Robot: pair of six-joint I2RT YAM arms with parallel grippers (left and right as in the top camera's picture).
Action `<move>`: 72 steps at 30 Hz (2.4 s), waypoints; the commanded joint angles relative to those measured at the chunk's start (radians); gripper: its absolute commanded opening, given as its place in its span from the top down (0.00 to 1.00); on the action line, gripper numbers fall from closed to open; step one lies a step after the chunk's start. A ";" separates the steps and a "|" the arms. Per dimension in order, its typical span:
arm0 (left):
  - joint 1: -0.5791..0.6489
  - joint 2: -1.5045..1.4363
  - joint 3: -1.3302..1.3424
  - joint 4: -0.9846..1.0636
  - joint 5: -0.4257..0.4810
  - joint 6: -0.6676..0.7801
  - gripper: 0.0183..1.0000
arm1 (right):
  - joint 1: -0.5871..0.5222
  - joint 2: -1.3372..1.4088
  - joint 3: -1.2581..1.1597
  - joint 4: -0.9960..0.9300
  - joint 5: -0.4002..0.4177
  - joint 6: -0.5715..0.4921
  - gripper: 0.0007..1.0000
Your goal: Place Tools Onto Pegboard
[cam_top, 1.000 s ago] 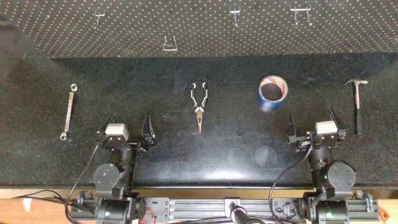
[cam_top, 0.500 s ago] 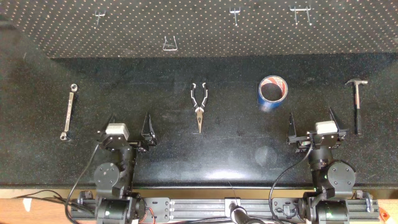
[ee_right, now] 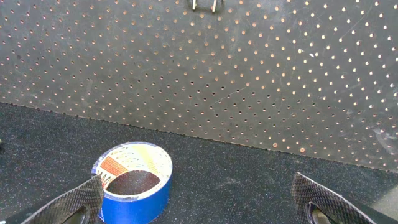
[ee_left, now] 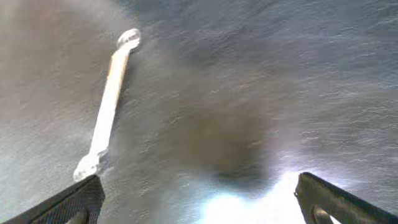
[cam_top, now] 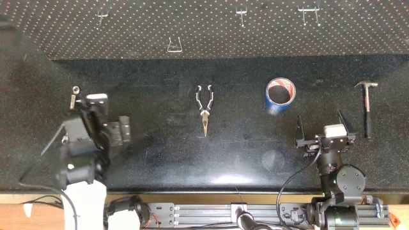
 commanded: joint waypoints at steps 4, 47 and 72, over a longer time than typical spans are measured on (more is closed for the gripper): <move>0.455 0.148 0.098 -0.100 0.031 0.407 0.01 | 0.005 -0.007 -0.004 -0.002 -0.012 -0.011 0.02; 0.506 1.030 0.563 0.066 0.344 0.496 0.01 | 0.005 -0.007 -0.004 -0.002 -0.012 -0.011 0.02; 0.506 1.049 0.563 0.070 0.364 0.469 0.01 | 0.005 -0.007 -0.004 -0.002 -0.012 -0.011 0.02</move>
